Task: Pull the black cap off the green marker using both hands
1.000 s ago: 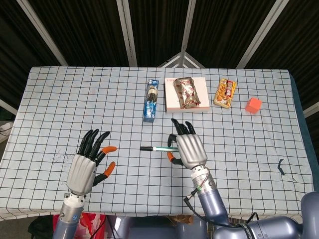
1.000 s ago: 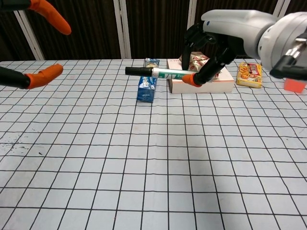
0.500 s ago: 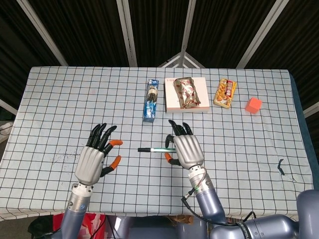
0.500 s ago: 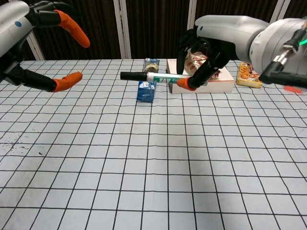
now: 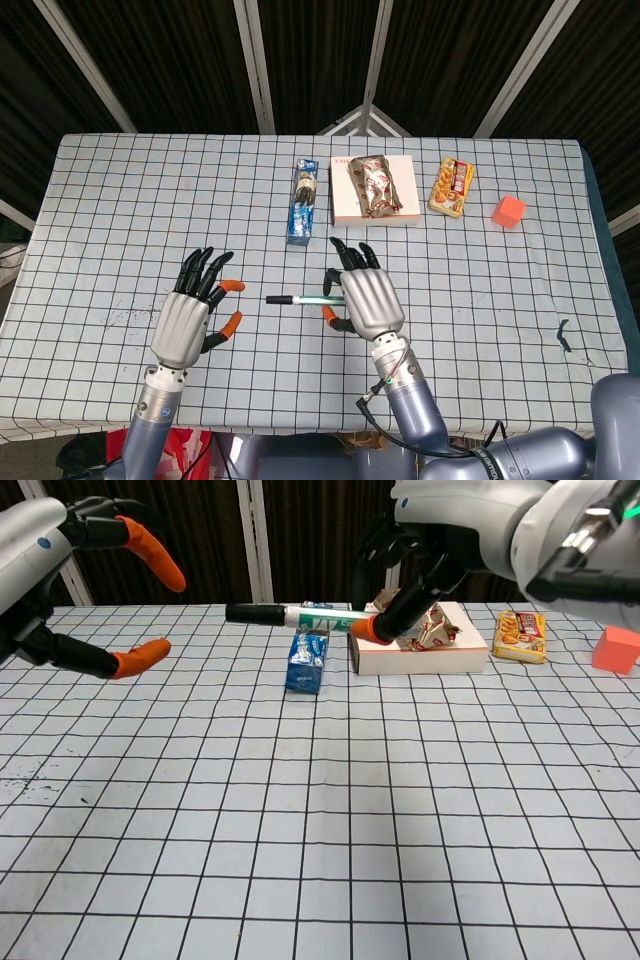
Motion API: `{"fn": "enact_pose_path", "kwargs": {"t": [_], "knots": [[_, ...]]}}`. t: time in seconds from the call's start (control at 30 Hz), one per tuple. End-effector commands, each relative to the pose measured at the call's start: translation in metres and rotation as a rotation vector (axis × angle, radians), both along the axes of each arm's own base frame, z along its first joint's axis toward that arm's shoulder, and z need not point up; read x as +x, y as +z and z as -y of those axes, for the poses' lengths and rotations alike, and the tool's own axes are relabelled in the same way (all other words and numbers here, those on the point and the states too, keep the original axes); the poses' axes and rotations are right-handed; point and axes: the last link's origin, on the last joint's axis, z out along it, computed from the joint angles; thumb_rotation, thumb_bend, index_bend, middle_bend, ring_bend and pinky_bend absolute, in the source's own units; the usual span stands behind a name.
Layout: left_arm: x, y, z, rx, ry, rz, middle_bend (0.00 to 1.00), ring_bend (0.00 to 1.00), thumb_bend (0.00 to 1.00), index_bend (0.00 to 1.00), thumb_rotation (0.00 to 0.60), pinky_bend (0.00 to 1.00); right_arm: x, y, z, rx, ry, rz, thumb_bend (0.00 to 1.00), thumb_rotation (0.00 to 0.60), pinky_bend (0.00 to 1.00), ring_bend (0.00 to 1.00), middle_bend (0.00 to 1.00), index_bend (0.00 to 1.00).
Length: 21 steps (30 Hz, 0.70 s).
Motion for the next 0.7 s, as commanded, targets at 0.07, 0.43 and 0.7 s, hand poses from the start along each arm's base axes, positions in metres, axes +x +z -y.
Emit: {"fn": "enact_pose_path", "kwargs": {"t": [0.07,0.43,0.7], "knots": [[0.002,0.0,0.0,0.004,-0.004,0.013,0.12,0.0,0.42,0.42,0.6,0.0,0.007,-0.002,-0.002,0.007,0.009,-0.001,0.56,0.6,0.07,0.14,0.07,0.74],[0.006,-0.005,0.0,0.005,-0.018,0.029,0.12,0.0,0.42,0.43,0.6,0.0,0.023,-0.017,-0.009,0.047,0.038,0.011,0.56,0.6,0.07,0.14,0.07,0.74],[0.007,-0.006,0.002,0.004,-0.024,0.035,0.12,0.0,0.42,0.44,0.6,0.0,0.032,-0.02,-0.008,0.043,0.04,0.015,0.56,0.6,0.07,0.15,0.07,0.74]]}}
